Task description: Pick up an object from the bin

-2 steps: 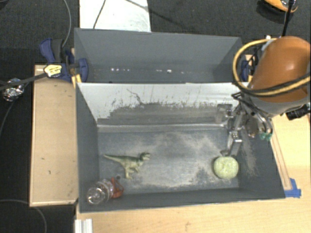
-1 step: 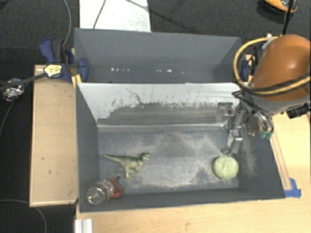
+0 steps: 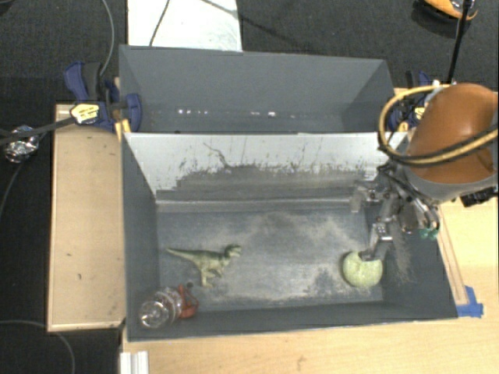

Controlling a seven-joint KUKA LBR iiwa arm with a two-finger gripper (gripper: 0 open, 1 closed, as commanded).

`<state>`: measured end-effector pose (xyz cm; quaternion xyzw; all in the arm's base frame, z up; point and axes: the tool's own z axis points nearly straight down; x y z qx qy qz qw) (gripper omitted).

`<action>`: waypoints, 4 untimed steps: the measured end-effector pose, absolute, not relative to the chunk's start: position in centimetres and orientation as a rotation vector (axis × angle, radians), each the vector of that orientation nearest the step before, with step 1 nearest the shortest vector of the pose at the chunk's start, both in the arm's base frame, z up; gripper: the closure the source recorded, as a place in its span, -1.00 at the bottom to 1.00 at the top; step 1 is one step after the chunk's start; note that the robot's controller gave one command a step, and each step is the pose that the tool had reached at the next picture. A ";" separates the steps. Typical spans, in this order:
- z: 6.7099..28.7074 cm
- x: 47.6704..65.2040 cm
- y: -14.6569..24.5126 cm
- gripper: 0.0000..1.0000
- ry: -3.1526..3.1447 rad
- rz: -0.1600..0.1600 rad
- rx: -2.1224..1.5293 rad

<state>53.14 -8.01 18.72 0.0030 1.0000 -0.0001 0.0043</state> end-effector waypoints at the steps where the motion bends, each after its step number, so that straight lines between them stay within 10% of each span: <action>1: 12.5 52.2 -8.4 -1.00 3.133 -0.003 -0.089; 2: 9.4 51.8 -10.0 -1.00 3.114 0.002 -0.391; 3: 7.0 51.7 -13.8 1.00 3.112 -0.002 -0.396; 4: 7.0 51.7 -13.8 1.00 3.112 -0.002 -0.398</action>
Offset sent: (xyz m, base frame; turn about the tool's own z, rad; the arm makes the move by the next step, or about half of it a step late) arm -0.0171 -0.0505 -0.1172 -0.4419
